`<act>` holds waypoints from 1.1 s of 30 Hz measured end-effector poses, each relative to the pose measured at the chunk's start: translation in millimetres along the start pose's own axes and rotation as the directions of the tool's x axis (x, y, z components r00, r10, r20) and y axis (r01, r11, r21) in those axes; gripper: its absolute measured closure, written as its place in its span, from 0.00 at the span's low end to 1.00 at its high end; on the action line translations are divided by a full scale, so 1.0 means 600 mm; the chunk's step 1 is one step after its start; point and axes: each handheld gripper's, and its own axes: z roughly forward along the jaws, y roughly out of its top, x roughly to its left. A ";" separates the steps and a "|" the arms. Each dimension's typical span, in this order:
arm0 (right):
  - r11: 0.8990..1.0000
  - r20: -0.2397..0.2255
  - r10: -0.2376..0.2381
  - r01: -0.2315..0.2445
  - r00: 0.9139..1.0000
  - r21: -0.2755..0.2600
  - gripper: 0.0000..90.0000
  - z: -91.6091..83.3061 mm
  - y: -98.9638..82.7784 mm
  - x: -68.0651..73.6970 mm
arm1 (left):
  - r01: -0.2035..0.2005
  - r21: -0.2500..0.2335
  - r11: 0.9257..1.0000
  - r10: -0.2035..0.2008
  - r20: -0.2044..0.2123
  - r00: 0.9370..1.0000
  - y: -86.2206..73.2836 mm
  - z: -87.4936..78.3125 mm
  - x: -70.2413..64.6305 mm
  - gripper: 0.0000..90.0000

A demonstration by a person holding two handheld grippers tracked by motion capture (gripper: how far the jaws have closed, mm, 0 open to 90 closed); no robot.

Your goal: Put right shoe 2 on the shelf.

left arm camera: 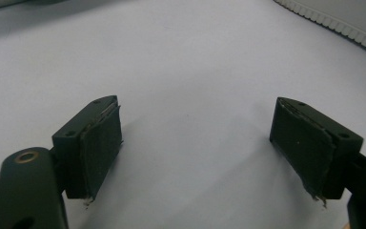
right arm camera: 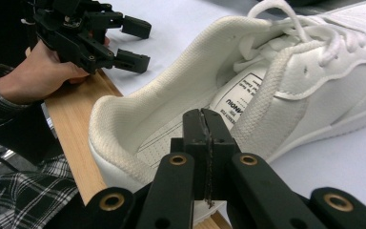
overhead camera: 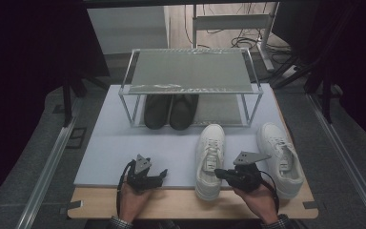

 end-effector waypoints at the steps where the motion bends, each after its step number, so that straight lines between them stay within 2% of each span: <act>1: 1.000 0.002 0.004 -0.004 1.000 0.000 1.00 -0.001 0.000 -0.001 | 0.000 0.000 1.000 0.000 0.000 1.000 0.000 0.000 0.000 0.20; 23: 0.999 0.046 0.032 -0.032 0.998 0.003 1.00 -0.027 -0.010 -0.024 | 0.000 0.000 1.000 0.000 0.000 1.000 0.000 0.000 0.000 0.20; 33: 0.999 0.111 0.047 -0.049 0.993 0.011 1.00 -0.044 -0.013 -0.038 | 0.001 0.000 1.000 -0.001 0.000 1.000 0.000 0.000 0.000 0.20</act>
